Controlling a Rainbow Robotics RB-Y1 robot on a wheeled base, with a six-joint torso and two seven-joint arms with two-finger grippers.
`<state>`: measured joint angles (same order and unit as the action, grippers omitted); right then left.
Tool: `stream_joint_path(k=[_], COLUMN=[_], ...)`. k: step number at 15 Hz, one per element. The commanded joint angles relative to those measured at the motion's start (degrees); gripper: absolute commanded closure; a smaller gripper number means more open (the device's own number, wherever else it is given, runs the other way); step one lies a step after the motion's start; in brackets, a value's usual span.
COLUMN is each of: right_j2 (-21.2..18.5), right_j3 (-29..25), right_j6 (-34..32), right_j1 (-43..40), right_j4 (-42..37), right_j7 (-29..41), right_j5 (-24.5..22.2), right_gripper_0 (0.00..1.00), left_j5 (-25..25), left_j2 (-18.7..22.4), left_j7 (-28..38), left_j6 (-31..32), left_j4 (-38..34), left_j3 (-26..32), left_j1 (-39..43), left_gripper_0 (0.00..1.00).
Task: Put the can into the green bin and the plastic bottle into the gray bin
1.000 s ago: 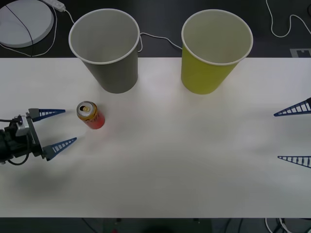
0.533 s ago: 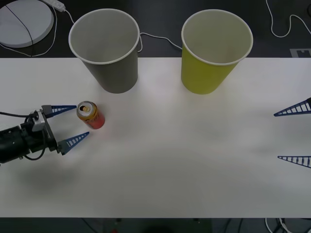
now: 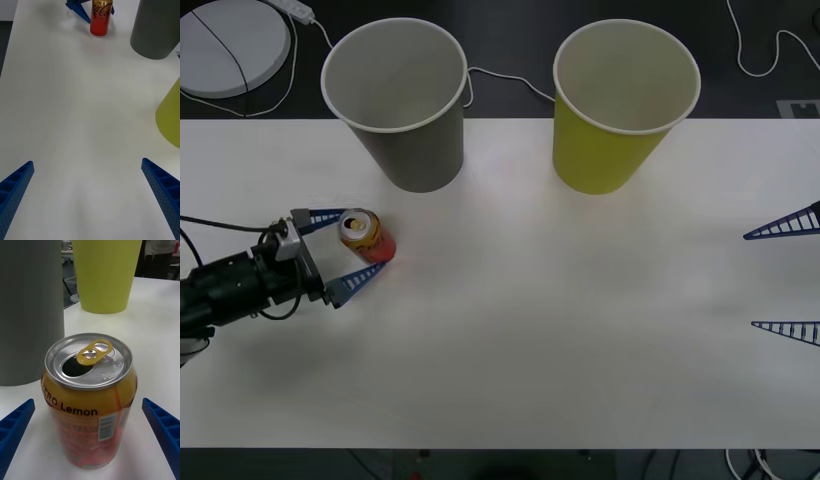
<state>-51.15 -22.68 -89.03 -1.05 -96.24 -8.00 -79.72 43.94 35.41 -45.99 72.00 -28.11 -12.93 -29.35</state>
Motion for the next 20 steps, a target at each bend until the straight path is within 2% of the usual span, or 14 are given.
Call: stream_joint_path(k=[1, 5, 6, 7, 8, 9, 10, 17, 20], right_j2=[0.0, 0.0, 0.0, 0.0, 0.0, 0.0, 0.0, 0.0, 0.0], right_j3=[0.0, 0.0, 0.0, 0.0, 0.0, 0.0, 0.0, 0.0, 0.0], right_j6=[0.0, 0.0, 0.0, 0.0, 0.0, 0.0, 0.0, 0.0, 0.0], right_j1=[0.0, 0.0, 0.0, 0.0, 0.0, 0.0, 0.0, 0.0, 0.0], right_j4=[0.0, 0.0, 0.0, 0.0, 0.0, 0.0, 0.0, 0.0, 0.0], right_j7=[0.0, 0.0, 0.0, 0.0, 0.0, 0.0, 0.0, 0.0, 0.0], right_j5=[0.0, 0.0, 0.0, 0.0, 0.0, 0.0, 0.0, 0.0, 0.0], right_gripper_0=[0.00, 0.00, 0.00, 0.00, 0.00, 0.00, 0.00, 0.00, 0.00], left_j5=[0.4, 0.5, 0.5, 0.5, 0.6, 0.6, 0.6, 0.7, 1.6], left_j2=[-1.1, -1.8, -1.7, -1.8, -1.8, -1.8, -1.8, -1.7, -0.3], left_j7=[0.0, 0.1, 0.1, 0.1, 0.1, 0.1, 0.2, 1.3, 2.3], left_j6=[-1.1, -1.7, -1.7, -1.7, -1.6, -1.6, -1.7, -1.6, -0.9], left_j4=[0.0, 0.0, 0.0, 0.0, 0.0, 0.0, 0.0, -0.1, -1.1], left_j3=[0.0, 0.0, 0.0, 0.0, 0.0, 0.0, 0.0, 0.1, 0.1], left_j1=[-0.6, -0.9, -0.9, -0.9, -0.9, -0.9, -1.0, -1.0, -0.9], left_gripper_0=[0.00, 0.00, 0.13, 0.66, 0.88, 0.96, 1.00, 1.00, 1.00])
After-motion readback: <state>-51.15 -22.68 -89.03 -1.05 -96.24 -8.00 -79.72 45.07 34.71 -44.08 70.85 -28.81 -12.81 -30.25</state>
